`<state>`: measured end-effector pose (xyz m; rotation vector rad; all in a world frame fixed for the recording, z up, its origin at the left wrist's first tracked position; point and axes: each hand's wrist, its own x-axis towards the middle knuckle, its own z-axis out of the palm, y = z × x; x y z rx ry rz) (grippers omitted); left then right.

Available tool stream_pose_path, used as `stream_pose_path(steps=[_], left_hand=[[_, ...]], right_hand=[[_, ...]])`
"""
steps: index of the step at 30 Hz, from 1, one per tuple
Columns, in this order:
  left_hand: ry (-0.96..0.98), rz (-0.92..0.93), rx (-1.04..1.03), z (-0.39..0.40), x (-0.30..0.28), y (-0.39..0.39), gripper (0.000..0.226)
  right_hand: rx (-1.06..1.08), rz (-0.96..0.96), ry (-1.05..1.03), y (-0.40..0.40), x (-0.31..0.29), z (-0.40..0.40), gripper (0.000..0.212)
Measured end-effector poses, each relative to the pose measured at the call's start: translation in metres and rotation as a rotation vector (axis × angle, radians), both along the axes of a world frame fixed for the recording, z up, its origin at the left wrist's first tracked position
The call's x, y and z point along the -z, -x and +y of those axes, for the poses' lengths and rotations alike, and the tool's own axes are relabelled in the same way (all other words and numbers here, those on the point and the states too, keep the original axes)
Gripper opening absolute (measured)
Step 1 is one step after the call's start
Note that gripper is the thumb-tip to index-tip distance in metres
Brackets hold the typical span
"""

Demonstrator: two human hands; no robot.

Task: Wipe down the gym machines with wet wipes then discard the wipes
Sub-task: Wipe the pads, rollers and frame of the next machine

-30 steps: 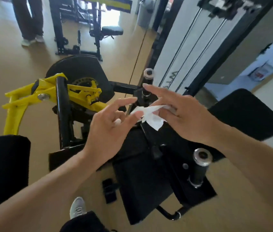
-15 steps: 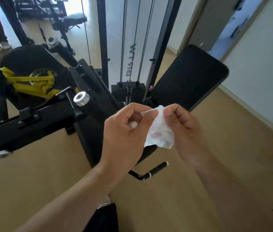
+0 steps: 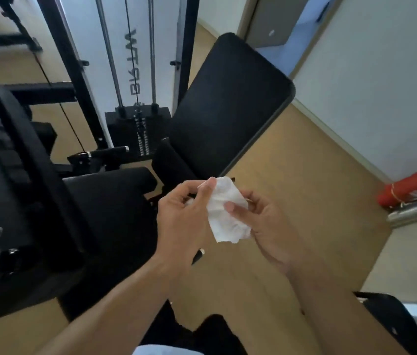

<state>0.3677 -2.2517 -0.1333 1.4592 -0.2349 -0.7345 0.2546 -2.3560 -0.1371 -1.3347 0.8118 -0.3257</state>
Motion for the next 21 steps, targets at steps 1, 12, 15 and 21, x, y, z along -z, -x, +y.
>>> stream_pose_path(steps=[1,12,15,21], left_hand=[[-0.019,0.010,0.038,-0.013,0.001,0.000,0.024],[-0.054,0.086,0.022,-0.148,0.014,0.028,0.021],[-0.002,0.138,-0.016,-0.189,0.014,0.045,0.028],[-0.084,-0.098,-0.203,-0.259,0.006,0.041,0.017]], right_hand=[[0.026,0.036,0.024,0.001,0.000,-0.013,0.018],[-0.117,0.086,-0.065,0.009,0.017,-0.163,0.054],[-0.231,0.148,0.020,0.017,0.009,-0.208,0.046],[0.094,-0.035,0.669,-0.013,-0.040,-0.316,0.018]])
